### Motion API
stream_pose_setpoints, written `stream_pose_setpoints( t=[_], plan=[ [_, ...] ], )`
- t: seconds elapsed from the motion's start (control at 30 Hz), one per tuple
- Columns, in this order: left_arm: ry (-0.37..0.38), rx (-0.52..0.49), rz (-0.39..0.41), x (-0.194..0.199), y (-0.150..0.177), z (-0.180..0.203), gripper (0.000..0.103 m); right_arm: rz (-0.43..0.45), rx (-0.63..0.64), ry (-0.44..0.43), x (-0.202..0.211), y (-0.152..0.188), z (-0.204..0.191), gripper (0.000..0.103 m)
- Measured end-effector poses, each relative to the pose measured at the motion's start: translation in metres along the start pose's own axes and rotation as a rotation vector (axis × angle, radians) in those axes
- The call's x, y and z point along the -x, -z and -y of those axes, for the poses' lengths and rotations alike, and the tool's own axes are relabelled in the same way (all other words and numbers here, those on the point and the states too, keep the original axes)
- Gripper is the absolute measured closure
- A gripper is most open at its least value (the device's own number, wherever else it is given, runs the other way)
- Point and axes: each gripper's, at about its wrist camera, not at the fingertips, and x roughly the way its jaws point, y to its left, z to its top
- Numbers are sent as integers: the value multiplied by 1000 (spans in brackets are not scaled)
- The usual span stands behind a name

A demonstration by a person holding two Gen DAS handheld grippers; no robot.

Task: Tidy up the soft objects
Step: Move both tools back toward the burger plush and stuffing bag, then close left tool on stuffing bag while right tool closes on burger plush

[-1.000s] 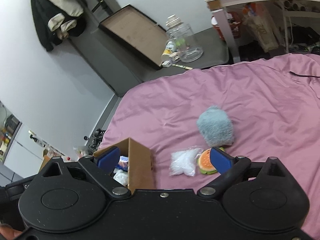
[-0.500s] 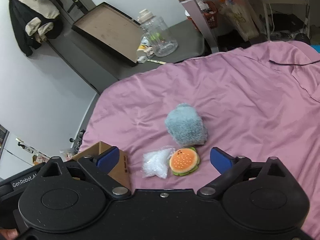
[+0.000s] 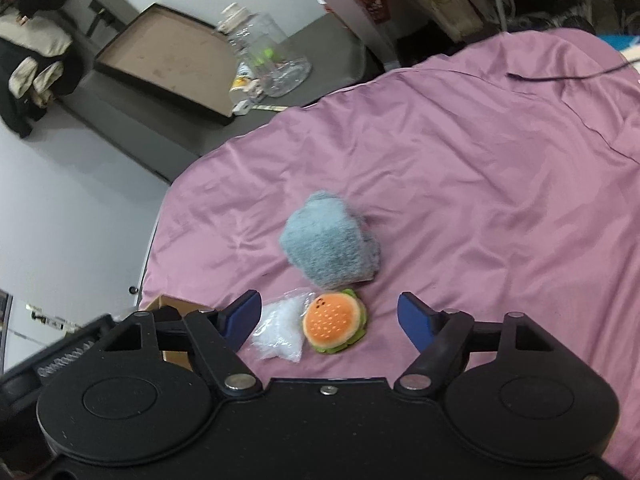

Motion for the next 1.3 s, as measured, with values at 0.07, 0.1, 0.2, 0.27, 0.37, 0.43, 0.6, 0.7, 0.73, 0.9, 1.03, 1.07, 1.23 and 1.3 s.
stream_pose_setpoints(
  t=[0.07, 0.1, 0.2, 0.27, 0.37, 0.43, 0.6, 0.7, 0.73, 0.9, 1.03, 1.07, 1.23, 1.3],
  plan=[
    [1, -1, -12, -9, 1, 5, 16, 2, -12, -1, -2, -3, 4, 29],
    [0, -4, -16, -13, 2, 7, 16, 2, -15, -3, -3, -4, 5, 29],
    [-1, -3, -44, -28, 5, 12, 18, -11, -20, -4, -11, -5, 9, 29],
    [-5, -8, -64, -38, 6, 13, 19, -30, -19, 4, -20, -6, 12, 29],
    [-12, -16, -82, -49, 6, 16, 19, -69, -31, 5, -33, -5, 17, 32],
    [-20, -17, -93, -57, 6, 18, 19, -80, -40, 3, -39, -6, 18, 33],
    [-32, -16, -108, -75, 6, 21, 19, -97, -52, -5, -47, -8, 22, 36],
    [-36, -9, -124, -86, 6, 21, 19, -114, -59, -7, -54, -8, 25, 37],
    [-37, -7, -129, -89, 6, 20, 19, -121, -63, -5, -56, -8, 27, 38],
    [-59, -9, -147, -102, 7, 17, 19, -156, -65, -21, -68, -7, 27, 40],
    [-68, -5, -173, -114, 10, 13, 20, -175, -58, -21, -77, -6, 26, 42],
    [-70, -3, -182, -117, 12, 13, 21, -183, -59, -21, -79, -5, 26, 42],
    [-59, 44, -242, -137, 18, 7, 43, -209, -65, -21, -90, -3, 28, 46],
    [-56, 62, -239, -138, 19, 5, 49, -222, -72, -20, -93, -2, 30, 46]
  ],
)
